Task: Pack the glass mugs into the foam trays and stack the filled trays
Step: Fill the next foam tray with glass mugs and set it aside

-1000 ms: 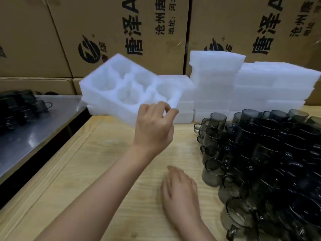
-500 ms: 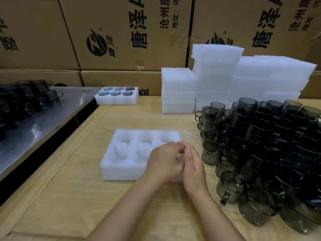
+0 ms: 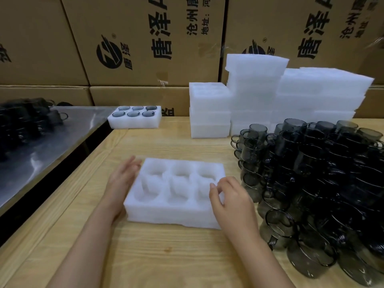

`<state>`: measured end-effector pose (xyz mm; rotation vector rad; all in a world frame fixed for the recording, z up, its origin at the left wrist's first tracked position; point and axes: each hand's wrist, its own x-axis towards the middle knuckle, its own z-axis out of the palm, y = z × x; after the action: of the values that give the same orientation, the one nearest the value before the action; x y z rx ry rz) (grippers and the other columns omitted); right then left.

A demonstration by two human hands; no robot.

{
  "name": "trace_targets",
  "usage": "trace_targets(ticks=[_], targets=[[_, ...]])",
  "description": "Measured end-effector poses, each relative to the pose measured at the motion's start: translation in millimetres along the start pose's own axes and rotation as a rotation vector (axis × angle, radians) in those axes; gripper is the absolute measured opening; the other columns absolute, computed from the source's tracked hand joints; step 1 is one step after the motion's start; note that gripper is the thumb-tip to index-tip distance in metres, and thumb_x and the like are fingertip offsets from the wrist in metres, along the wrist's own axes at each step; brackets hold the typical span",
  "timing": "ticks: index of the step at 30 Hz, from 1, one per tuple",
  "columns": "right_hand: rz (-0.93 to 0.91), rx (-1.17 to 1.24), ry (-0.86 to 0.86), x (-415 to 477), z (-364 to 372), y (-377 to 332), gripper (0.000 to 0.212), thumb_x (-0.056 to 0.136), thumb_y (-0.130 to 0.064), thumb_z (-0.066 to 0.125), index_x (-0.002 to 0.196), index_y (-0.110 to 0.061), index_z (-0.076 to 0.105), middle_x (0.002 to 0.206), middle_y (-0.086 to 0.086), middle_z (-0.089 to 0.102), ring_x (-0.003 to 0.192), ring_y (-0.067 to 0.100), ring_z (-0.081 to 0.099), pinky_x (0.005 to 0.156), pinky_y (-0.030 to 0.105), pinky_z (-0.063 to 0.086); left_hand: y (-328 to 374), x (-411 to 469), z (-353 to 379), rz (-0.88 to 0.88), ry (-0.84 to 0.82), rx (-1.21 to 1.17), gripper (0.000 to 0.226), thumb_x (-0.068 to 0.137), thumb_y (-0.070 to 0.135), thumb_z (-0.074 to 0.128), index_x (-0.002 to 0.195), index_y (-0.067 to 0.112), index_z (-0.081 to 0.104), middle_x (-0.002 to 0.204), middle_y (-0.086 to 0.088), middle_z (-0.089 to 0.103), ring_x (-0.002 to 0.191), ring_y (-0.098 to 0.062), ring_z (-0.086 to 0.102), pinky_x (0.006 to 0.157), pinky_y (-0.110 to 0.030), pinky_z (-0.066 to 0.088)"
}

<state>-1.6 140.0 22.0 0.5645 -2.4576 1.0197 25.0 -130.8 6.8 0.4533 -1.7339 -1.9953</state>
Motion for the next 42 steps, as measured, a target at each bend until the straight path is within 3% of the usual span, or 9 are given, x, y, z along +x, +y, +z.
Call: trace_targets(ticks=[4,7,10,15,20,23,32,38,42], targets=[[0.106,-0.024,0.034,11,-11,2,0.026,0.092,-0.03,0.052,0.068,-0.018,0.05,0.069,-0.01,0.05,0.064,0.017,0.045,0.06,0.03,0.024,-2,-1,5,0.032,-0.141,0.145,0.031,0.088,0.004,0.058,0.115,0.018,0.065,0.107,-0.001,0.072,0.095,-0.014,0.069,0.072,-0.024,0.054],[0.23,0.004,-0.068,27,-19,-1,0.025,0.092,-0.038,0.046,0.08,-0.02,0.057,0.069,-0.013,0.056,0.073,0.02,0.056,0.067,0.033,0.042,-3,-2,6,0.059,-0.189,0.13,0.049,0.074,0.011,0.072,0.121,0.016,0.06,0.109,-0.005,0.069,0.091,-0.012,0.069,0.068,-0.02,0.055],[0.288,0.044,-0.151,43,-27,-8,0.025,0.092,-0.04,0.045,0.087,-0.022,0.061,0.079,-0.011,0.064,0.084,0.021,0.059,0.074,0.035,0.049,-3,1,7,0.028,-0.241,0.117,0.071,0.066,0.018,0.066,0.135,0.025,0.048,0.122,0.009,0.059,0.108,-0.007,0.061,0.076,-0.02,0.05],[0.307,-0.015,0.137,90,-32,-7,0.023,0.092,-0.027,0.047,0.107,-0.015,0.06,0.108,0.005,0.064,0.099,0.029,0.056,0.073,0.033,0.037,-4,4,4,0.002,-0.286,0.022,0.071,0.063,0.009,0.061,0.13,0.034,0.052,0.118,0.001,0.064,0.101,-0.02,0.066,0.072,-0.027,0.053],[0.476,-0.321,-0.124,127,-26,12,0.039,0.095,-0.02,0.044,0.128,0.0,0.038,0.132,0.021,0.044,0.117,0.04,0.048,0.086,0.04,0.041,-5,7,1,0.018,-0.271,0.005,0.065,0.06,0.006,0.056,0.121,0.028,0.059,0.1,-0.003,0.068,0.088,-0.02,0.068,0.067,-0.027,0.054],[0.51,-0.416,-0.216,133,-25,24,0.031,0.094,-0.017,0.049,0.12,-0.001,0.048,0.125,0.02,0.052,0.112,0.038,0.052,0.08,0.038,0.043,-6,8,1,0.017,-0.274,0.001,0.065,0.058,0.004,0.053,0.119,0.026,0.059,0.095,-0.003,0.068,0.084,-0.02,0.067,0.067,-0.029,0.054],[0.354,-0.455,-0.127,126,-30,18,0.008,0.091,-0.009,0.052,0.087,-0.003,0.056,0.104,0.021,0.061,0.096,0.039,0.057,0.067,0.033,0.039,-5,8,0,0.006,-0.294,-0.006,0.064,0.059,0.004,0.053,0.118,0.025,0.061,0.095,-0.006,0.066,0.083,-0.021,0.067,0.065,-0.029,0.054],[0.003,0.017,-0.049,93,-36,-9,0.008,0.083,-0.021,0.059,0.084,-0.018,0.067,0.076,-0.001,0.064,0.074,0.012,0.055,0.065,0.023,0.034,2,-2,1,-0.004,-0.233,-0.03,0.044,0.077,0.018,0.06,0.119,0.028,0.063,0.114,-0.015,0.063,0.102,-0.036,0.061,0.09,-0.051,0.046],[-0.133,0.16,-0.227,67,-29,-21,0.017,0.085,-0.025,0.063,0.068,-0.023,0.059,0.057,-0.013,0.054,0.064,0.0,0.051,0.056,0.013,0.035,25,-16,12,0.223,-0.094,0.122,0.03,0.094,0.004,0.05,0.119,0.016,0.06,0.117,-0.007,0.065,0.106,-0.005,0.062,0.081,-0.013,0.048]])
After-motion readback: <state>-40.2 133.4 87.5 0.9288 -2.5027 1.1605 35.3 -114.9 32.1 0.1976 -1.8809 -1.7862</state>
